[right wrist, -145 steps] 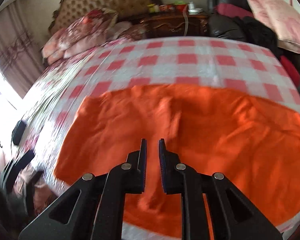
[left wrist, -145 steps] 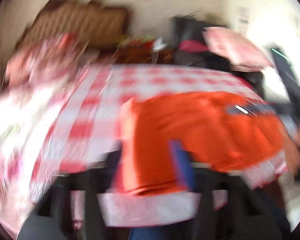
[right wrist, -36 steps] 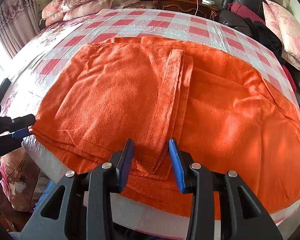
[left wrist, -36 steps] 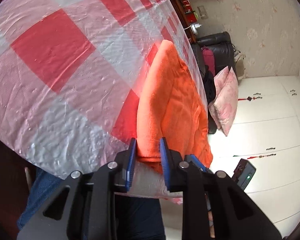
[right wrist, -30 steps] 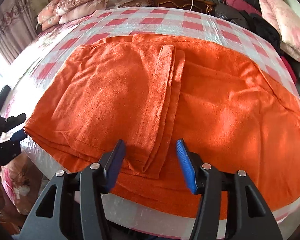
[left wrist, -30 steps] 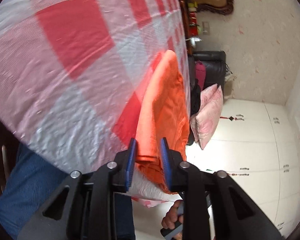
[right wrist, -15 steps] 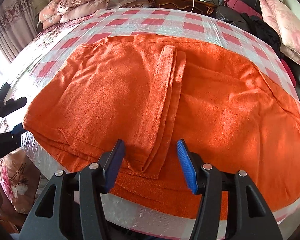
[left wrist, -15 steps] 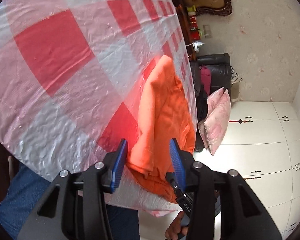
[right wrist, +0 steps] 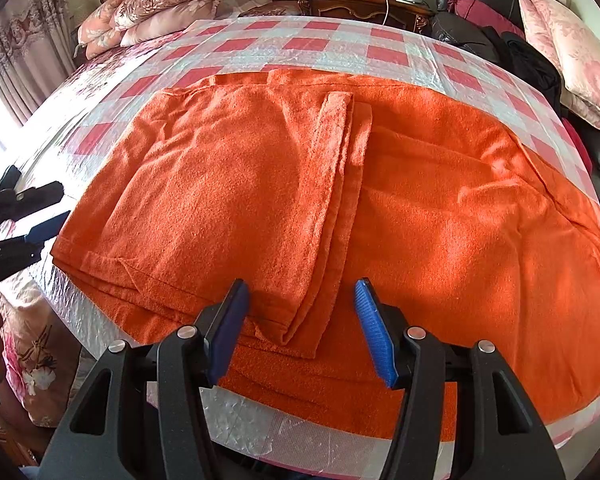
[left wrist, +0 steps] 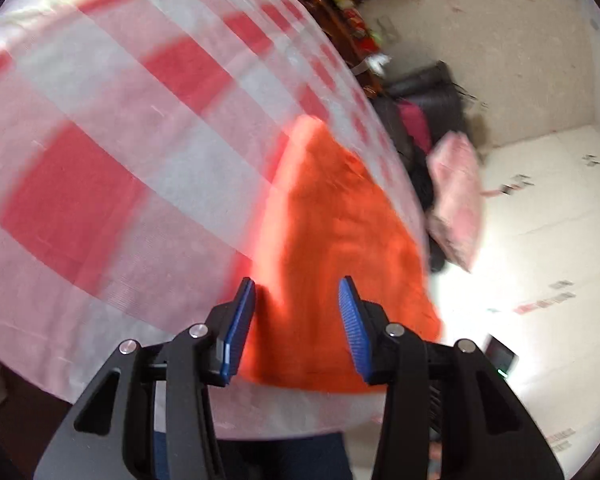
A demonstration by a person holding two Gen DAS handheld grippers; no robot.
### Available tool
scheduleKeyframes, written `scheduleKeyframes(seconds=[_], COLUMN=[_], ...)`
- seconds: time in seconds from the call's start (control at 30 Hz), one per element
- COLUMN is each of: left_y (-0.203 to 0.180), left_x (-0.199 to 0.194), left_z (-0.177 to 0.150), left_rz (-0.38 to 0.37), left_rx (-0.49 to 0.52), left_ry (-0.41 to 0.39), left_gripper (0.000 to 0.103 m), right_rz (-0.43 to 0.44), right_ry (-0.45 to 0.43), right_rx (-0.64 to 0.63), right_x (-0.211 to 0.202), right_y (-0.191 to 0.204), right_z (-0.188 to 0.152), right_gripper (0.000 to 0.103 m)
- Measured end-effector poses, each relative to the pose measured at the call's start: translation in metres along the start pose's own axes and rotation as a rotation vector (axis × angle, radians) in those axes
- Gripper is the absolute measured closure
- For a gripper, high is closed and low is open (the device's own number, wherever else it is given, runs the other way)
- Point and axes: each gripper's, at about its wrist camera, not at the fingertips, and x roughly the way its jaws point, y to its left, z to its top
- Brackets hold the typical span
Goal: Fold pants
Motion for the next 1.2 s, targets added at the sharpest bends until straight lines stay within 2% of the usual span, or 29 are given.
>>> scheduleKeyframes(seconds=[0.07, 0.17, 0.23, 0.3, 0.4, 0.5, 0.6, 0.7, 0.77, 0.83, 0.87, 0.93, 1.03, 1.2], left_y=[0.002, 0.000, 0.006, 0.019, 0.037, 0.040, 0.032, 0.026, 0.020, 0.009, 0.005, 0.004, 0.003, -0.018], left_x=[-0.002, -0.001, 0.001, 0.007, 0.011, 0.013, 0.008, 0.015, 0.018, 0.022, 0.023, 0.021, 0.017, 0.014], left_z=[0.000, -0.002, -0.006, -0.014, -0.021, -0.024, -0.019, -0.012, -0.009, -0.012, -0.015, -0.020, -0.023, -0.027], left_rz=[0.048, 0.057, 0.010, -0.087, -0.189, -0.239, -0.200, -0.231, -0.210, -0.147, -0.110, -0.061, -0.010, 0.074], left_rx=[0.027, 0.019, -0.042, -0.166, -0.294, -0.292, -0.197, -0.207, -0.199, -0.142, -0.117, -0.097, -0.070, 0.051], left_ry=[0.012, 0.066, 0.127, 0.192, 0.227, 0.241, 0.193, 0.175, 0.165, 0.194, 0.199, 0.183, 0.150, 0.104], left_gripper=[0.061, 0.061, 0.061, 0.062, 0.064, 0.064, 0.063, 0.063, 0.064, 0.076, 0.078, 0.092, 0.094, 0.095], right_rz=[0.000, -0.002, 0.001, -0.001, 0.001, 0.002, 0.004, 0.004, 0.005, 0.004, 0.003, 0.003, -0.002, -0.020], right_ry=[-0.001, 0.000, 0.000, 0.000, 0.000, -0.002, -0.003, -0.003, -0.002, 0.001, 0.004, 0.006, 0.012, 0.035], right_rx=[0.001, 0.000, 0.000, 0.000, 0.002, 0.001, 0.001, 0.002, -0.001, 0.003, 0.002, 0.002, 0.004, 0.016], right_x=[0.000, 0.001, 0.001, 0.001, 0.001, 0.001, 0.001, 0.000, 0.000, 0.000, 0.000, 0.000, 0.000, 0.001], right_y=[0.000, 0.001, 0.000, 0.000, -0.001, -0.001, -0.001, -0.001, -0.001, -0.001, -0.001, -0.002, -0.001, -0.003], right_z=[0.000, 0.000, 0.000, 0.000, 0.000, -0.001, -0.002, -0.002, -0.002, -0.002, -0.002, -0.002, -0.001, 0.002], right_gripper=[0.047, 0.047, 0.047, 0.047, 0.047, 0.047, 0.047, 0.047, 0.047, 0.047, 0.047, 0.047, 0.046, 0.041])
